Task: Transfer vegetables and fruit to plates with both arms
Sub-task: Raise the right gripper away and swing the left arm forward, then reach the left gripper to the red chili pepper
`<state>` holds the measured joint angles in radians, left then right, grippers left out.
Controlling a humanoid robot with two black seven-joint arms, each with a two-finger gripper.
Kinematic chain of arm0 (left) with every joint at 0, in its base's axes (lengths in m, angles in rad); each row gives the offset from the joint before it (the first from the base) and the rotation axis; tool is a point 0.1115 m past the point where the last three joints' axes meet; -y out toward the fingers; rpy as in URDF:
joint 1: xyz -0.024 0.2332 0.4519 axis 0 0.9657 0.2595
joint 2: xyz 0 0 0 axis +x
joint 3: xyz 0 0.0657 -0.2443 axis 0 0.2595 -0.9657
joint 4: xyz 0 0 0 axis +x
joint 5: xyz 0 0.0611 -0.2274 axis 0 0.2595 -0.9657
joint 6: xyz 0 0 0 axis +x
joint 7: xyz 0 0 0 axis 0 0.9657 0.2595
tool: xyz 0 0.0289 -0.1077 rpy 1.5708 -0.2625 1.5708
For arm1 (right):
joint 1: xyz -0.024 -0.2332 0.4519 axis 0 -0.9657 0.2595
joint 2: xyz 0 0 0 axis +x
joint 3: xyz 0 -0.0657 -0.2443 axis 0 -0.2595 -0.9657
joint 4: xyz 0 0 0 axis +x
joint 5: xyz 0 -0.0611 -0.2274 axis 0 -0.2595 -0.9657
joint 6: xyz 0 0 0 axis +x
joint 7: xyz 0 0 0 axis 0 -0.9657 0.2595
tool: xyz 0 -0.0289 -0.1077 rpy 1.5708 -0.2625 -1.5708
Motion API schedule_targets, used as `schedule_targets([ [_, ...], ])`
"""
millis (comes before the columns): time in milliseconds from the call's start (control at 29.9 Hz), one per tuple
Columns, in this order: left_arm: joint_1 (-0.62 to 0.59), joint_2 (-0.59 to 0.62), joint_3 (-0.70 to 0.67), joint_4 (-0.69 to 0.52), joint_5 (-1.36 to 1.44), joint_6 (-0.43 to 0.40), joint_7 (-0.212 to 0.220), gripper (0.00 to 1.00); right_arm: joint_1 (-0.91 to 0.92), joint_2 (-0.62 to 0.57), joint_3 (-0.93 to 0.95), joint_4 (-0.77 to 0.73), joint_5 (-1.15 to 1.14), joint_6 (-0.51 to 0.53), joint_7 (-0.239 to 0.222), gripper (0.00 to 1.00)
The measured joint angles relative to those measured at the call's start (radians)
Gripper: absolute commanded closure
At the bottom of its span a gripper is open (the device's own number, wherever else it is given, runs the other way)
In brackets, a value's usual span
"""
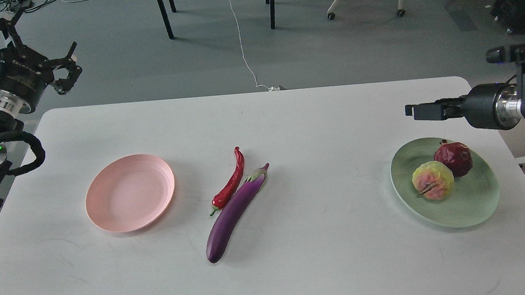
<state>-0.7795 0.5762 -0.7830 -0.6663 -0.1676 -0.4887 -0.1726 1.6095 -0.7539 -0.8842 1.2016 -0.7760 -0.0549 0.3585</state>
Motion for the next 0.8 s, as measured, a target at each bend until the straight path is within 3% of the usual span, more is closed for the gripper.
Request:
schedule_targets([
  [401,-0.067,0.014,0.002,-0.061,0.644,0.002,-0.008,0.02,-0.522,0.025,0.899,-0.131,0.08,-0.012,-0.001,0.01],
  [601,-0.06,0.01,0.011,-0.262,0.945,0.051,-0.009,0.02,-0.647,0.174,1.214,-0.276,0.106,-0.013,0.0,0.01],
  [802,-0.05,0.045,0.111,-0.465,1.273,0.083,-0.009,0.03,-0.713,0.217,1.331,-0.297,0.268,-0.004,0.03,0.0],
])
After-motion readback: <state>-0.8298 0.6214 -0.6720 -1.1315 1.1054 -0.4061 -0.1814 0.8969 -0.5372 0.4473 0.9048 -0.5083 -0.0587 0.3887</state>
